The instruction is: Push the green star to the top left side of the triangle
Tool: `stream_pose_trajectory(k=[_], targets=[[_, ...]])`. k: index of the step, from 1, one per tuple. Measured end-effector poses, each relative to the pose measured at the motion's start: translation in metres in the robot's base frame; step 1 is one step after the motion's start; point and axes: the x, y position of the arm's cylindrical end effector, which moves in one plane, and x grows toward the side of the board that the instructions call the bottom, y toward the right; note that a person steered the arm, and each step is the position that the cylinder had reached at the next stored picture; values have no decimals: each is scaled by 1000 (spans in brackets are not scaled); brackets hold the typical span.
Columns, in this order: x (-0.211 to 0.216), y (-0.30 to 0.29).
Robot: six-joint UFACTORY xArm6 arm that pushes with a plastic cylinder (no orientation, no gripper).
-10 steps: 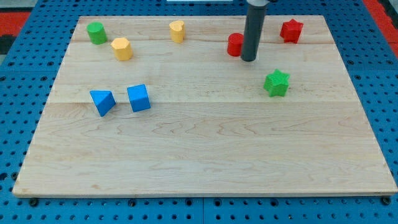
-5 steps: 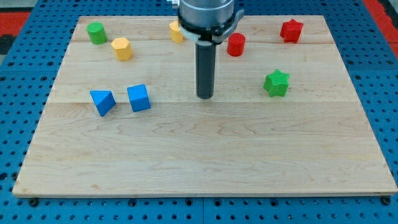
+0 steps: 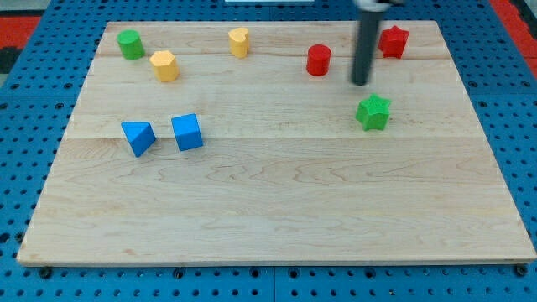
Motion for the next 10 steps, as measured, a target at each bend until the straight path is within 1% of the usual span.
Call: stream_pose_trajectory(k=[1, 2, 4, 6, 7, 9, 10], targets=[[35, 50], [74, 25], [64, -53], [64, -61], [71, -122], [71, -301], [71, -357]])
